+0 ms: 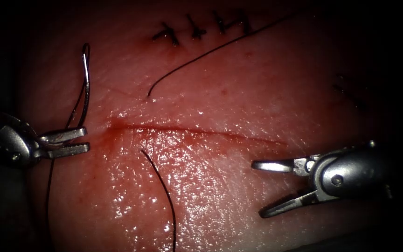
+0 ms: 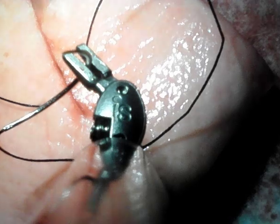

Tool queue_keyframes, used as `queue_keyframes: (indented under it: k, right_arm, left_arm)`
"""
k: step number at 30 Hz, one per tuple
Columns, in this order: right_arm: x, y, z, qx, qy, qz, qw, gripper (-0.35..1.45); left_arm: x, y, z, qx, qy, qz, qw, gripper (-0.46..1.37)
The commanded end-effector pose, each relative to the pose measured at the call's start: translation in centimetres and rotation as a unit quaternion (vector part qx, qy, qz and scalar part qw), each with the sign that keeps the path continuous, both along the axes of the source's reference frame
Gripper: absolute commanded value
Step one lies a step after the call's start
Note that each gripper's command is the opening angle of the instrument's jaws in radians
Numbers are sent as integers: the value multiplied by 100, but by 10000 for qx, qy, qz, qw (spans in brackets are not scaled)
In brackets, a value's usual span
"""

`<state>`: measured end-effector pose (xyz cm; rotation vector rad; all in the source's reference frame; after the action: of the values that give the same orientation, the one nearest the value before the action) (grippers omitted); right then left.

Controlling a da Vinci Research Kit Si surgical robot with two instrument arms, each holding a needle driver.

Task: Wound Closure
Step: Pull suture through incision until only a short tail is left above wound

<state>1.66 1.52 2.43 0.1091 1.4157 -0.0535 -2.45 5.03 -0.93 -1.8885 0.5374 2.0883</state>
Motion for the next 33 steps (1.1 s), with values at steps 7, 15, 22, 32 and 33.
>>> queue_keyframes:
  k: [7, 15, 22, 32, 33]
  right_arm:
    - [44, 8, 36, -472, 22, -27, 9989, 133]
    - [85, -2, 63, -678, -176, -568, 9959, 129]
    - [109, -7, 81, -771, -536, -929, 9912, 125]
    - [134, -15, 103, -810, -508, -1211, 9880, 103]
    - [136, -16, 105, -801, -516, -1240, 9877, 99]
  left_arm:
    - [11, -1, -2, 24, 69, 8, 10000, -35]
    - [8, -1, -3, 23, 86, -14, 10000, -35]
    - [8, -1, -3, 20, 88, -16, 10000, -35]
    - [9, -2, -3, 19, 84, -9, 10000, -35]
    - [9, -2, -3, 19, 84, -9, 10000, -35]
